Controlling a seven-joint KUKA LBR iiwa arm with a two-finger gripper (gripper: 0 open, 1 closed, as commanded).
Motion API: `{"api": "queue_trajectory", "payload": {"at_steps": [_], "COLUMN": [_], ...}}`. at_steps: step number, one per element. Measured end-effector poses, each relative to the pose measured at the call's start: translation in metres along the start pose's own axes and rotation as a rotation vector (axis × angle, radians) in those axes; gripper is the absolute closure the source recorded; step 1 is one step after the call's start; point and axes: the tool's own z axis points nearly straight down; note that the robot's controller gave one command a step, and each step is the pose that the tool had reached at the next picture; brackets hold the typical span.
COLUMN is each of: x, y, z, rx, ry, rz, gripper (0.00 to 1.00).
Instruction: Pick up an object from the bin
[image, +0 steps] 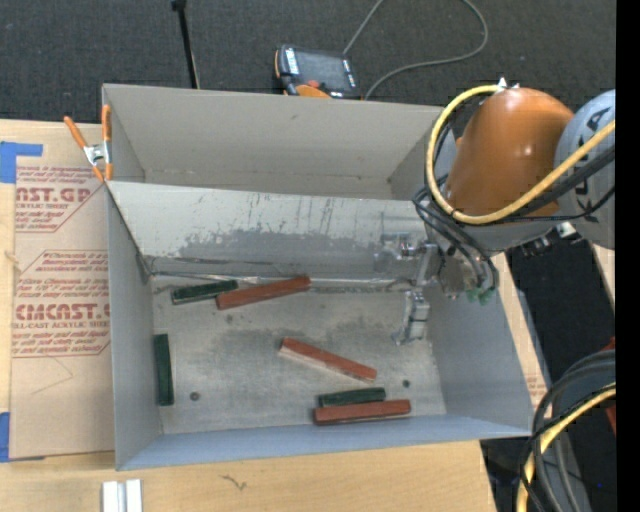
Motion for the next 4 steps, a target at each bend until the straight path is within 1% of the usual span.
{"api": "queue_trajectory", "payload": {"at_steps": [1, 2, 3, 4], "x": [0.014, 0.041, 0.039, 0.034], "y": [0.006, 0.041, 0.039, 0.049], "z": [0.122, 0.163, 0.158, 0.157], "rx": [-0.001, -0.002, -0.001, -0.001], "ry": [0.01, 0.008, 0.008, -0.011], "rz": [0.023, -0.016, -0.015, -0.643], "gripper": [0.0, 0.0, 1.0, 1.0]}}
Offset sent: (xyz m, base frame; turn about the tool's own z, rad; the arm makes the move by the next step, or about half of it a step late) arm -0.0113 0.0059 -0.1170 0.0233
